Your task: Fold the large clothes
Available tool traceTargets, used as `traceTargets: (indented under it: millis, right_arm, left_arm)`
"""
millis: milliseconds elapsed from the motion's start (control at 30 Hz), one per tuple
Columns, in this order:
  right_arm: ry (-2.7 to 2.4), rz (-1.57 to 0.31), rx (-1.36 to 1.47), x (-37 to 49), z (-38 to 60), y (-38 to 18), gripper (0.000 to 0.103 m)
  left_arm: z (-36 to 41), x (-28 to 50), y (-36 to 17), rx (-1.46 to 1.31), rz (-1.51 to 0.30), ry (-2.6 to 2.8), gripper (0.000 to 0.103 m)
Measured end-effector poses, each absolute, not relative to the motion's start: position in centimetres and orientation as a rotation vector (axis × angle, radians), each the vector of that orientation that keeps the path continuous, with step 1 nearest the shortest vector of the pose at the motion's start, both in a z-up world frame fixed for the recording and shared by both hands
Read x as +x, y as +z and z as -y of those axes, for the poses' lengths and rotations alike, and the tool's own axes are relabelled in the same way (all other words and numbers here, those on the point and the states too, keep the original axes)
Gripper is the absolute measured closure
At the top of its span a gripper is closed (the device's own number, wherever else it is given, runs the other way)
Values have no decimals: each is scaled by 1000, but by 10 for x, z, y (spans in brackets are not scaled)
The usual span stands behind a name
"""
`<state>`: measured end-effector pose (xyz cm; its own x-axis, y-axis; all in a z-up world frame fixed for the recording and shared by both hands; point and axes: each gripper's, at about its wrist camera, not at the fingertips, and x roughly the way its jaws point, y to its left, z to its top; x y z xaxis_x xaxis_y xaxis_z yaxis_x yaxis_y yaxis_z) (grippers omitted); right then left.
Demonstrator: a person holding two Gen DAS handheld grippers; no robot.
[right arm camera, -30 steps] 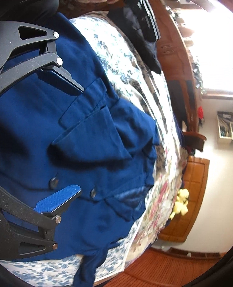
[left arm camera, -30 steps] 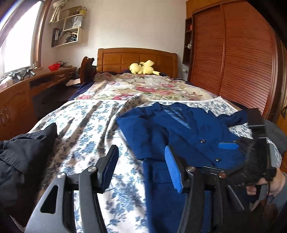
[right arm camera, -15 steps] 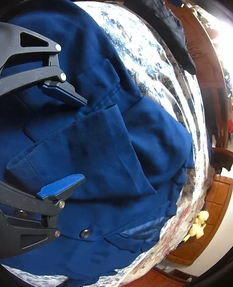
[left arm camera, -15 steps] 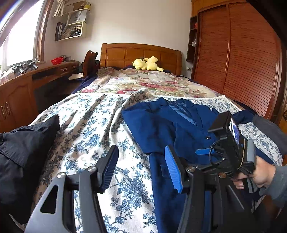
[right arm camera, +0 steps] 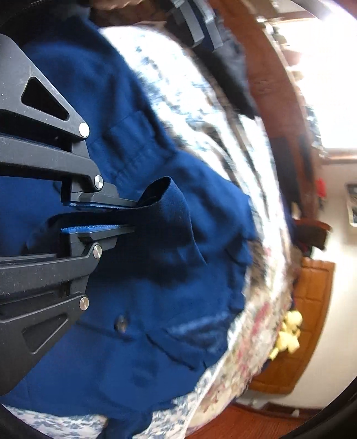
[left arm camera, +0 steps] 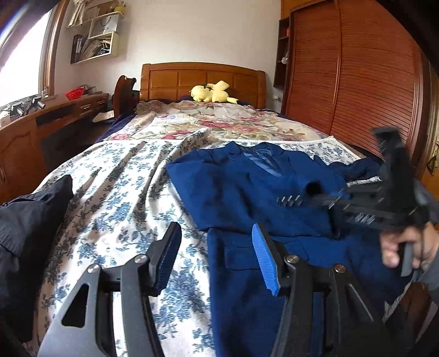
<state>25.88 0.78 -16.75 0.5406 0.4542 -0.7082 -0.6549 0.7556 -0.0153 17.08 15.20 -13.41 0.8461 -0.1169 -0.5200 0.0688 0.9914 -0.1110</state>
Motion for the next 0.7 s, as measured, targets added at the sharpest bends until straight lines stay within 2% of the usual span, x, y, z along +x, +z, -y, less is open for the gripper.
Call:
traceTargets:
  millis: [300,700]
  right_arm:
    - [637,-591,-192,223,61,-95,97]
    - [584,-505,-202,176,107,-63,97]
  left_arm:
    - [-137,174,-131,-95,-534,-112,50]
    - [-117,180,-130,-87,-536,-148,50]
